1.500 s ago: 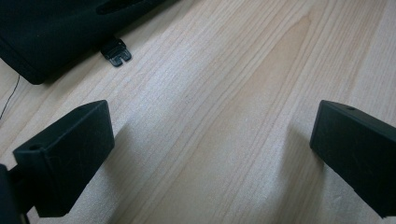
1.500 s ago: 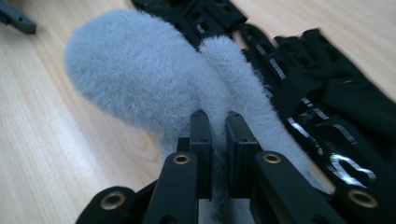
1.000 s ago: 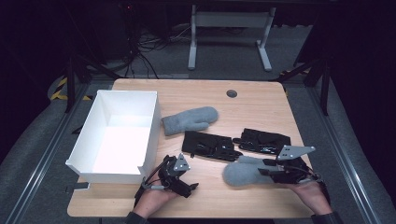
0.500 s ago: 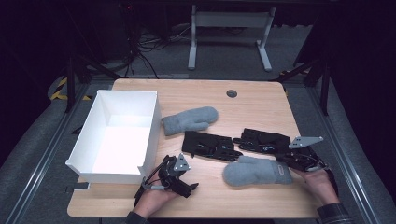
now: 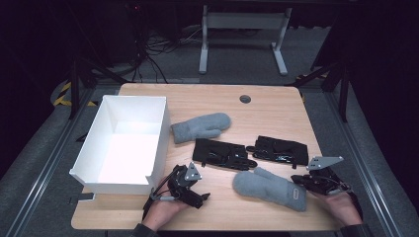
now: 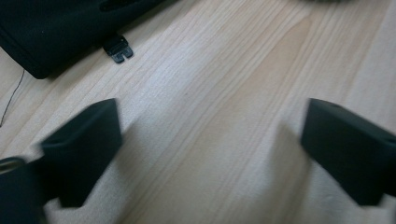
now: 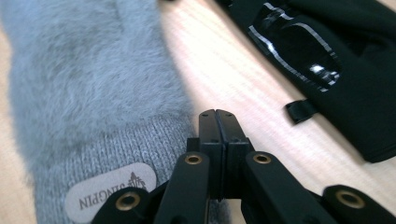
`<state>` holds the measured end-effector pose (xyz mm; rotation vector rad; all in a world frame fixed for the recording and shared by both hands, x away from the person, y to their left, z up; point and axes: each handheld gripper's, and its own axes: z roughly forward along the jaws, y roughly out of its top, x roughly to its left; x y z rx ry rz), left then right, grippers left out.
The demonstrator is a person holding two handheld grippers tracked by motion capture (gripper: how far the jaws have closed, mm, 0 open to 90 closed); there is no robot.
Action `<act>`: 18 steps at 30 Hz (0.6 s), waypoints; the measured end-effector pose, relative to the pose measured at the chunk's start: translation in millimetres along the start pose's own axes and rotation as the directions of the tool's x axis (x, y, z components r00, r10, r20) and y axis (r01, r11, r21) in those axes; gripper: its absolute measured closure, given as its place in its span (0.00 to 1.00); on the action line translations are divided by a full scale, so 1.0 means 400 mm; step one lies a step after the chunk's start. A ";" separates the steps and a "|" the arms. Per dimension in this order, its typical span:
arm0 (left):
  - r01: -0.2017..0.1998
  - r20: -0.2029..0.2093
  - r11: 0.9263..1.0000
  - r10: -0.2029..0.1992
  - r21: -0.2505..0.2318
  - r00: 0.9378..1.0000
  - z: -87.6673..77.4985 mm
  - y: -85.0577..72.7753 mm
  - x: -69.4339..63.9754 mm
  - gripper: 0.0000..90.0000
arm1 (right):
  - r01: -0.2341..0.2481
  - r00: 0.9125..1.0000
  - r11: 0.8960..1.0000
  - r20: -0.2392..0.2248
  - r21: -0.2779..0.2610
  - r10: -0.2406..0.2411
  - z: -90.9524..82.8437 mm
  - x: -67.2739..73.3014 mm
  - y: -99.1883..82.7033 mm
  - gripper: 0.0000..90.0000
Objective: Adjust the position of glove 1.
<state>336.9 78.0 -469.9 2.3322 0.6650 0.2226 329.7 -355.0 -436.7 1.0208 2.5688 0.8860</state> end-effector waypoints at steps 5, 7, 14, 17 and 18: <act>0.007 0.070 0.999 -0.004 -0.041 0.998 -0.002 0.044 -0.040 0.44 | 0.010 1.000 1.000 -0.008 0.000 -0.010 -0.003 0.018 -0.004 1.00; 0.001 0.103 0.999 0.002 -0.033 0.995 0.005 0.063 -0.055 0.60 | 0.015 1.000 1.000 -0.009 -0.003 -0.016 -0.003 0.019 -0.003 1.00; -0.053 0.196 0.999 0.050 0.012 0.979 0.057 0.119 -0.096 0.93 | 0.009 1.000 1.000 -0.024 -0.007 -0.010 -0.003 0.014 -0.009 1.00; -0.070 0.209 0.997 0.064 0.019 0.976 0.076 0.139 -0.104 0.94 | 0.008 1.000 1.000 -0.026 -0.009 -0.008 -0.004 0.016 -0.011 1.00; -0.089 0.216 0.996 0.080 0.028 0.973 0.094 0.155 -0.110 0.94 | 0.013 0.999 1.000 -0.032 -0.010 -0.013 -0.008 0.019 -0.017 1.00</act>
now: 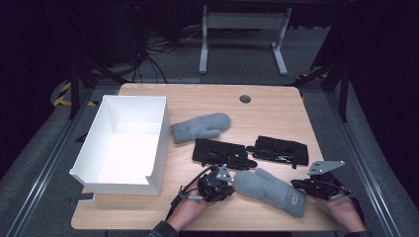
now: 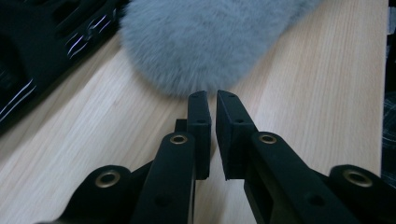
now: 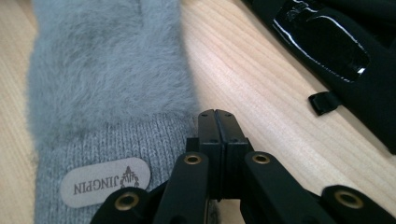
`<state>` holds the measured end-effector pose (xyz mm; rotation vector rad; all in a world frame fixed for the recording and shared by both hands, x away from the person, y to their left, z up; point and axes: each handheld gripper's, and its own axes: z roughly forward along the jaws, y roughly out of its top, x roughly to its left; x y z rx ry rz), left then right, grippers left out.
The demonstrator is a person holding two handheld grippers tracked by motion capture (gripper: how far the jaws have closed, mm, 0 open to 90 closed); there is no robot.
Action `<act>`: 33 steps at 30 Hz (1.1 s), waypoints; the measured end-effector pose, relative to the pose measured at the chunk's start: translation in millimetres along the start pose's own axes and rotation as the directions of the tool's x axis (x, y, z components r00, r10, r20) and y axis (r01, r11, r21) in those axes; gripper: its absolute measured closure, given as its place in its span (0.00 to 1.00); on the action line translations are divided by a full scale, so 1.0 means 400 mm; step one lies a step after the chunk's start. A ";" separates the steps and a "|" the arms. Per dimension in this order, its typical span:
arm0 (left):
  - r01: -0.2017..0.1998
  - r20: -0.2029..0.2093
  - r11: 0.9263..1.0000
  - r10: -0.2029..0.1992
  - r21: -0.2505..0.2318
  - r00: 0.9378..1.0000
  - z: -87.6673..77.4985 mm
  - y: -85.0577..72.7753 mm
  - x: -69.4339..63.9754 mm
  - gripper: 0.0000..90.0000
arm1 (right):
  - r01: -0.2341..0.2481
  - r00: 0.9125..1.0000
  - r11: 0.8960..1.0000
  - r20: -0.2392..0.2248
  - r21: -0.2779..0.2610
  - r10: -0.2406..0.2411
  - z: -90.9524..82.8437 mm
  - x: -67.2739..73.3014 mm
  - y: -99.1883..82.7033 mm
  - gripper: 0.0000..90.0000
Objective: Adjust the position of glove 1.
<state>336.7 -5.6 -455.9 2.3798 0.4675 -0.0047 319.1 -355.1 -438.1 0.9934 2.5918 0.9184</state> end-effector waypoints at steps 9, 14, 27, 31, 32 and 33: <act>-0.024 0.006 1.000 0.024 0.009 1.000 0.045 0.048 0.004 0.95 | 0.014 0.999 1.000 -0.030 -0.001 -0.014 -0.010 0.010 -0.016 1.00; -0.022 0.007 1.000 0.022 -0.023 1.000 0.060 0.083 0.011 0.95 | 0.050 0.996 0.999 -0.075 -0.007 -0.051 -0.005 0.026 -0.008 1.00; -0.035 0.019 0.998 0.036 -0.049 0.999 0.122 0.166 0.009 0.95 | 0.085 0.985 0.996 -0.151 -0.018 -0.087 0.006 0.048 0.000 1.00; -0.023 0.020 0.999 0.024 -0.048 1.000 0.122 0.168 0.016 0.95 | 0.096 0.979 0.995 -0.179 -0.018 -0.098 0.018 0.059 0.008 1.00; -0.023 0.022 0.998 0.025 -0.050 0.999 0.121 0.168 0.017 0.95 | 0.103 0.977 0.995 -0.186 -0.019 -0.104 0.021 0.063 0.011 1.00; -0.023 0.024 0.998 0.024 -0.052 0.999 0.120 0.167 0.018 0.95 | 0.105 0.975 0.994 -0.194 -0.021 -0.107 0.025 0.067 0.014 1.00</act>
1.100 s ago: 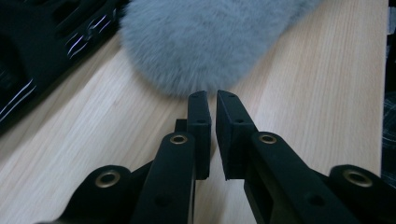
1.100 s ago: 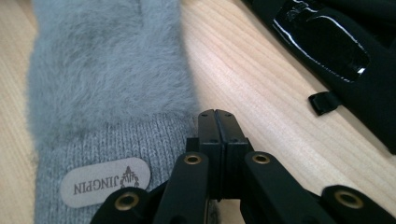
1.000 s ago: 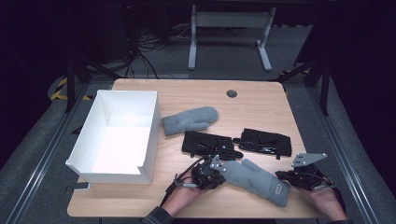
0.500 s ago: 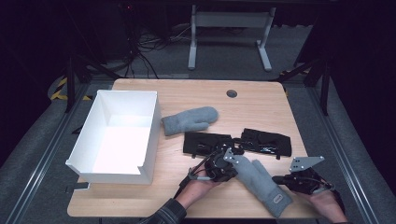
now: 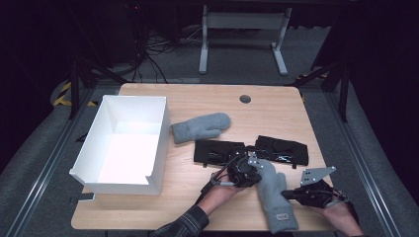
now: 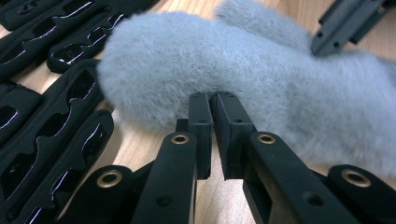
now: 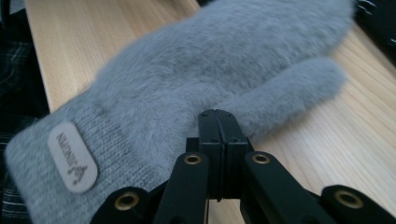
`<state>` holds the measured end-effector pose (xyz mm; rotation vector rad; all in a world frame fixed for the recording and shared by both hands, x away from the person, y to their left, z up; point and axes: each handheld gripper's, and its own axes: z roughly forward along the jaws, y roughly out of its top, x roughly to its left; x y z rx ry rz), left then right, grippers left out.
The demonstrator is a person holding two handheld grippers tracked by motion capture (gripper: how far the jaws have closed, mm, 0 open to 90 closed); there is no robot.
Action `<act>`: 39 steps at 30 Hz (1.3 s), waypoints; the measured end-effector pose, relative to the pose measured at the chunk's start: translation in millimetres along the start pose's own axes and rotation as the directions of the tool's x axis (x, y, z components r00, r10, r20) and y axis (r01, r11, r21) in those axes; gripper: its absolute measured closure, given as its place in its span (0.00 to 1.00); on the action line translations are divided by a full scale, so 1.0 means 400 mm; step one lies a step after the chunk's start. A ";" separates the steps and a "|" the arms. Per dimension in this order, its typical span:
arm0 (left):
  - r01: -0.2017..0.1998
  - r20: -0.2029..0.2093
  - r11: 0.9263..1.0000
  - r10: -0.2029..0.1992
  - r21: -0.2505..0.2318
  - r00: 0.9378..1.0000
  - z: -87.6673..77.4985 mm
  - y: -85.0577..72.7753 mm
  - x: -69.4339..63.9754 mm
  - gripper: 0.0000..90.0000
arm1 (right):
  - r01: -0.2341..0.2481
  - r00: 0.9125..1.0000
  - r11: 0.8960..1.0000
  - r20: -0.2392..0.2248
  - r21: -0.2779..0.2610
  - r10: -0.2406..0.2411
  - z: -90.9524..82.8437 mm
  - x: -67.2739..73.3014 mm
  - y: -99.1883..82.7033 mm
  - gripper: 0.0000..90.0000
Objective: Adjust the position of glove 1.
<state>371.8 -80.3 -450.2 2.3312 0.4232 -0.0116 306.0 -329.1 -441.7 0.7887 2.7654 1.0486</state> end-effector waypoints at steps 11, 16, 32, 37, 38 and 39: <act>-0.003 0.005 1.000 0.003 0.004 1.000 -0.007 -0.005 0.003 0.94 | 0.088 0.991 0.996 -0.099 0.003 -0.088 0.071 0.056 0.064 1.00; -0.001 0.001 1.000 0.001 0.001 1.000 -0.015 -0.007 0.007 0.93 | 0.115 0.986 0.993 -0.125 -0.001 -0.114 0.098 0.075 0.087 1.00; -0.024 0.052 0.999 0.025 -0.022 0.998 -0.085 -0.028 -0.073 0.94 | -0.038 0.988 0.986 0.145 -0.163 0.062 -0.014 -0.008 0.029 0.63; -0.015 0.066 0.999 0.013 0.035 0.998 -0.036 -0.047 -0.064 1.00 | -0.063 0.973 0.984 0.211 -0.167 0.098 -0.021 -0.029 0.011 0.48; -0.013 0.069 0.999 0.010 0.034 0.998 -0.035 -0.047 -0.061 1.00 | -0.066 0.970 0.984 0.222 -0.166 0.103 -0.022 -0.032 0.009 0.46; -0.013 0.069 0.999 0.010 0.041 0.998 -0.037 -0.047 -0.059 1.00 | -0.072 0.968 0.983 0.224 -0.168 0.109 -0.023 -0.036 0.006 0.45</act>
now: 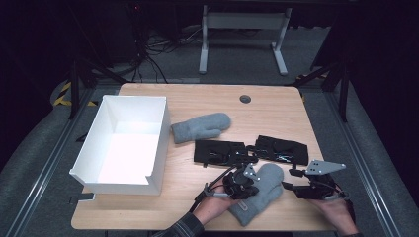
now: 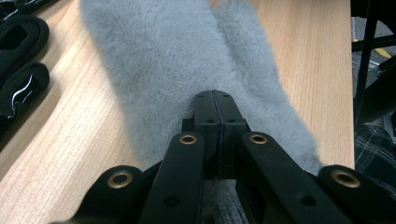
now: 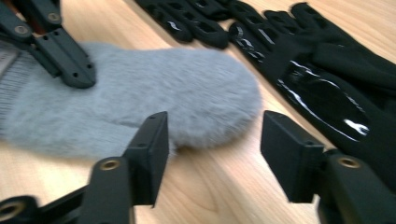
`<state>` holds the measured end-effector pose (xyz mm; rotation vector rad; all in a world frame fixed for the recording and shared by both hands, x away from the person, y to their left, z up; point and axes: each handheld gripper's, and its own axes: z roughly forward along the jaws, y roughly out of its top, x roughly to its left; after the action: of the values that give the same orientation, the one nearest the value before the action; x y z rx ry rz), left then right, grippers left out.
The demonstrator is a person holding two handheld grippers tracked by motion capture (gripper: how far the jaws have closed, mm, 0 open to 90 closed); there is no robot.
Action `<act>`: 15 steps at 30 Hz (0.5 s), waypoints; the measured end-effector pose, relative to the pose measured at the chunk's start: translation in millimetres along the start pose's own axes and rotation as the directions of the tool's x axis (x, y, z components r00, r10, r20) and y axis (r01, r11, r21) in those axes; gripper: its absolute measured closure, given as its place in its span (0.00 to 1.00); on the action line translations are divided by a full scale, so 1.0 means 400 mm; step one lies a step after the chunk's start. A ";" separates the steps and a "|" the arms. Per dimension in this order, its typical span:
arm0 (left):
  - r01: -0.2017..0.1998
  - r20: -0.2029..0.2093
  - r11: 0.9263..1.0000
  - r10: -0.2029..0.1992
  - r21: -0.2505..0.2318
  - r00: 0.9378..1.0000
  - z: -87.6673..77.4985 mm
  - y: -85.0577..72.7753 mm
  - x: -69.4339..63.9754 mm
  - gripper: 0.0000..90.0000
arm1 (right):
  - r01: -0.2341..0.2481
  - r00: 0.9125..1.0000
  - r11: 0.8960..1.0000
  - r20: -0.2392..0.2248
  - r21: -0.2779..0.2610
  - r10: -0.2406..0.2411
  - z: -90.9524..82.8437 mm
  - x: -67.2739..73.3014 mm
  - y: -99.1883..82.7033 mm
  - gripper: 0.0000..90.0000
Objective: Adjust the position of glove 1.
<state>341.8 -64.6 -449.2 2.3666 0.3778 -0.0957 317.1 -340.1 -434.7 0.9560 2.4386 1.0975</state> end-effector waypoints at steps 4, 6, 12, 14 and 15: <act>-0.012 -0.002 1.000 0.012 0.026 1.000 -0.013 -0.007 0.000 1.00 | -0.018 1.000 1.000 0.014 0.002 0.018 -0.002 -0.012 -0.007 0.41; -0.018 -0.002 0.999 0.018 0.040 1.000 -0.026 -0.016 0.004 1.00 | -0.021 1.000 1.000 0.019 0.005 0.021 -0.001 -0.013 -0.009 0.39; -0.015 0.015 0.998 0.014 0.056 1.000 -0.079 -0.066 0.031 1.00 | -0.019 1.000 0.999 -0.002 0.030 0.019 0.018 -0.007 -0.008 0.34; -0.014 0.009 0.998 0.013 0.063 1.000 -0.105 -0.090 0.039 1.00 | -0.014 1.000 0.999 -0.004 0.040 0.014 0.025 -0.003 -0.007 0.33; -0.012 0.007 0.998 0.012 0.061 1.000 -0.115 -0.101 0.042 1.00 | -0.012 1.000 0.999 -0.013 0.047 0.012 0.030 0.000 -0.006 0.33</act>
<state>344.2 -1.1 -445.0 2.4281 0.3621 -0.1102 322.3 -334.5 -444.5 0.9818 2.4827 1.0583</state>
